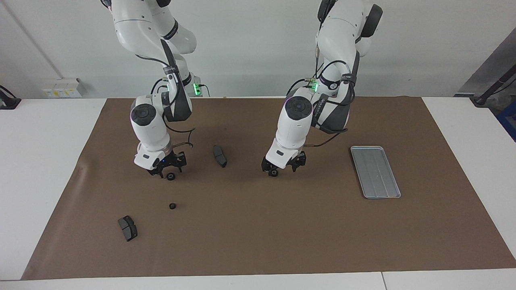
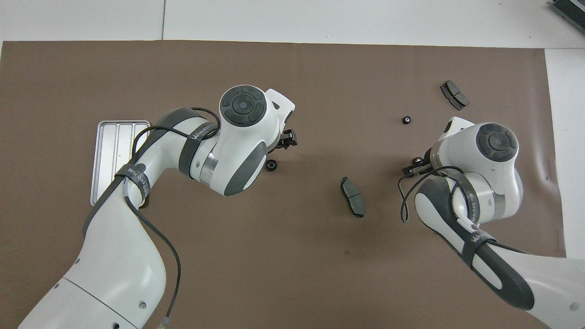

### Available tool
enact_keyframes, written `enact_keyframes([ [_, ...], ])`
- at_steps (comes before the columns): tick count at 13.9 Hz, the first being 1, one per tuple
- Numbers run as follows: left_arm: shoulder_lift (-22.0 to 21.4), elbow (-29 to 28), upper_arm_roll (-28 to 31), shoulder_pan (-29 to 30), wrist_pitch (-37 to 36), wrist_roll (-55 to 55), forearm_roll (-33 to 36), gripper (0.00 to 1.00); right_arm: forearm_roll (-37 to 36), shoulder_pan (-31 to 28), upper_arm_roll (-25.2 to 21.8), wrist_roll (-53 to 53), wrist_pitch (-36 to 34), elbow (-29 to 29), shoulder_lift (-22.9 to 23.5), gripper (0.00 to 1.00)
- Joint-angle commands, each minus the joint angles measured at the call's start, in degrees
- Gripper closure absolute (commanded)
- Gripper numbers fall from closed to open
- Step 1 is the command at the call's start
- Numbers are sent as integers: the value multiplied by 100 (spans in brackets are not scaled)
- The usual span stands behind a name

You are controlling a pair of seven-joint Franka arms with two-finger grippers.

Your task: Pick bearing gear from pile to tray

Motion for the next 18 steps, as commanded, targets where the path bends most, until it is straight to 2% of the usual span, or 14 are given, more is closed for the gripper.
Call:
enact_keyframes([
  [1,-144,-359,101,-141,212,-133,153,0,166,-115,70,-226,168,-217,-165,38],
  [5,-250,-816,101,-194,643,-141,171,0,166,-115,70,-226,168,-217,-165,59],
  [6,-250,-834,101,-194,661,-133,179,0,166,-115,70,-217,177,-217,-165,75],
  [7,-258,-852,93,-194,661,-124,249,0,166,-106,70,-208,177,-209,-165,98],
  [12,-311,-1133,92,-264,907,-106,311,0,166,-45,70,-112,81,-77,-182,100],
  [14,-311,-1159,92,-334,907,-89,311,0,166,-36,88,361,-278,115,-296,100],
  [16,-337,-1177,92,-335,907,-62,311,8,166,-27,97,635,-603,326,-401,100],
  [18,-337,-1186,84,-335,907,-27,311,20,192,-27,105,697,-964,599,-419,100],
])
